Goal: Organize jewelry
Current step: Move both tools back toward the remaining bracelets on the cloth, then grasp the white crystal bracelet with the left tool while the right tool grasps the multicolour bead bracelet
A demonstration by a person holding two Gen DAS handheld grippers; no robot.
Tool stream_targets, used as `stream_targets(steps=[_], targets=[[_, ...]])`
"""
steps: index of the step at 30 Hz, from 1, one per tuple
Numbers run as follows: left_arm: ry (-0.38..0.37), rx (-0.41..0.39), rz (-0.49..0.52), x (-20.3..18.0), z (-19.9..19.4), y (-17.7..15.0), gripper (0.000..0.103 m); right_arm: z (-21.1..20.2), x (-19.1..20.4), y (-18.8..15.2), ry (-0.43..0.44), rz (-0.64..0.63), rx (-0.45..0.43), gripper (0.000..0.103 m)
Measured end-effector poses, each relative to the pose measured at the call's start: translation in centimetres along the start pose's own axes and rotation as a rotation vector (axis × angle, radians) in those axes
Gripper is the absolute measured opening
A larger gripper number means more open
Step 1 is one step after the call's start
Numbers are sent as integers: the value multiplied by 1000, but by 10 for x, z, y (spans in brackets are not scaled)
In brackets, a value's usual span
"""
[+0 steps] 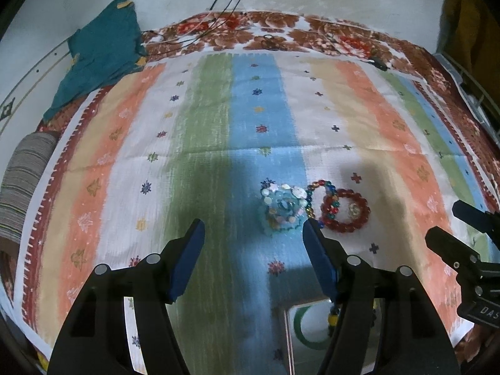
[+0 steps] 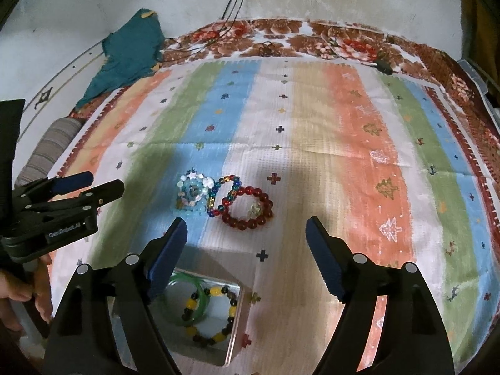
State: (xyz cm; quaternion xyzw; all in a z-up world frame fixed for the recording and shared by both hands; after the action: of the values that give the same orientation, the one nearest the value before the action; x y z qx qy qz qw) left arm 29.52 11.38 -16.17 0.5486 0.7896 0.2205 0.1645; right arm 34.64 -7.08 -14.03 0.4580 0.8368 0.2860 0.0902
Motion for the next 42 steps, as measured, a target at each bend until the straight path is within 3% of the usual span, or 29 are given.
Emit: stream_targets(steps=[18,28,42], targets=[[14,50,-24,14,47,14,65,43,1,16,-35,-45,32,78],[7,81,-13,10,70,20,65,62,-7,20,-20,-3,62,78],[-12,135,-2,9,110,22,65,107,5,26,4,-38,125,78]])
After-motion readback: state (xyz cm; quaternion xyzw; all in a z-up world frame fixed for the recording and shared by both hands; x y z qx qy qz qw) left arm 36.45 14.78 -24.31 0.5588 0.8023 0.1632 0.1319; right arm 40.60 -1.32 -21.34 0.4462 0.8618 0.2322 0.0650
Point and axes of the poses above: each gripper's, at about its wrist camera, not at the fingertips, and z roughly the way its jaws point, x to its left, y to its top, the point moved 10 cm from there along z, roughly the way its jaws point, and after that the axes turned 1 degree about -z, right-handed, at the moved point
